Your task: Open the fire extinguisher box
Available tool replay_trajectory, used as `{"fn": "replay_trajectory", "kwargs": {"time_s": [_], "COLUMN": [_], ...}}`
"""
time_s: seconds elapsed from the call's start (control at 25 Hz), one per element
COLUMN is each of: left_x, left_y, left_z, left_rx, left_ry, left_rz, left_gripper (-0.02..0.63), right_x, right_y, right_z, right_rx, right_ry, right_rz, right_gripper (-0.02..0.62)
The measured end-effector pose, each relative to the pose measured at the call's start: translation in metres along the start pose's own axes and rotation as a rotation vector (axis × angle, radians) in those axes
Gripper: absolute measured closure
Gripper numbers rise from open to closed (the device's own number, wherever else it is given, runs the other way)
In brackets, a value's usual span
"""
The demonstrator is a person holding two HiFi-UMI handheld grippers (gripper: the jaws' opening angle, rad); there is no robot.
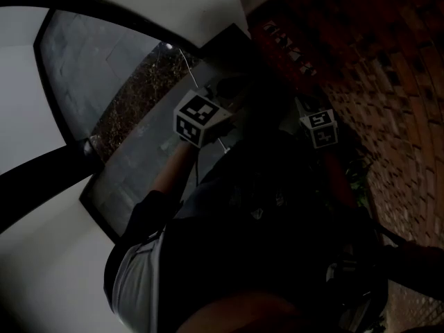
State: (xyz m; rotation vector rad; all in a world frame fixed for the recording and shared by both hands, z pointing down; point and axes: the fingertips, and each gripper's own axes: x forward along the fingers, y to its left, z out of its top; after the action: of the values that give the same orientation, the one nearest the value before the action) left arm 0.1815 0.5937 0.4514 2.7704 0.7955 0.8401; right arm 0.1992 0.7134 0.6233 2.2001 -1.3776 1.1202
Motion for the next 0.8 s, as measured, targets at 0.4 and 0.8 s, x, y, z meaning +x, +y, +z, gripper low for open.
{"fn": "replay_trajectory", "kwargs": {"time_s": [0.4,0.8], "left_x": [0.058,0.086], "left_y": [0.005,0.028], "left_z": [-0.002,-0.026], "left_rx": [0.011,0.013], "left_ry": [0.074,0.163], "left_rz": [0.007,-0.043], "left_gripper": [0.607,0.607], "right_x": [0.064,0.129], "right_y": [-0.044,-0.069], "right_z": [-0.028,-0.07], "right_rx": [-0.237,-0.345], "right_ry": [0.175,0.387], "right_rz": [-0.039,-0.069], "right_gripper": [0.426,0.405]}}
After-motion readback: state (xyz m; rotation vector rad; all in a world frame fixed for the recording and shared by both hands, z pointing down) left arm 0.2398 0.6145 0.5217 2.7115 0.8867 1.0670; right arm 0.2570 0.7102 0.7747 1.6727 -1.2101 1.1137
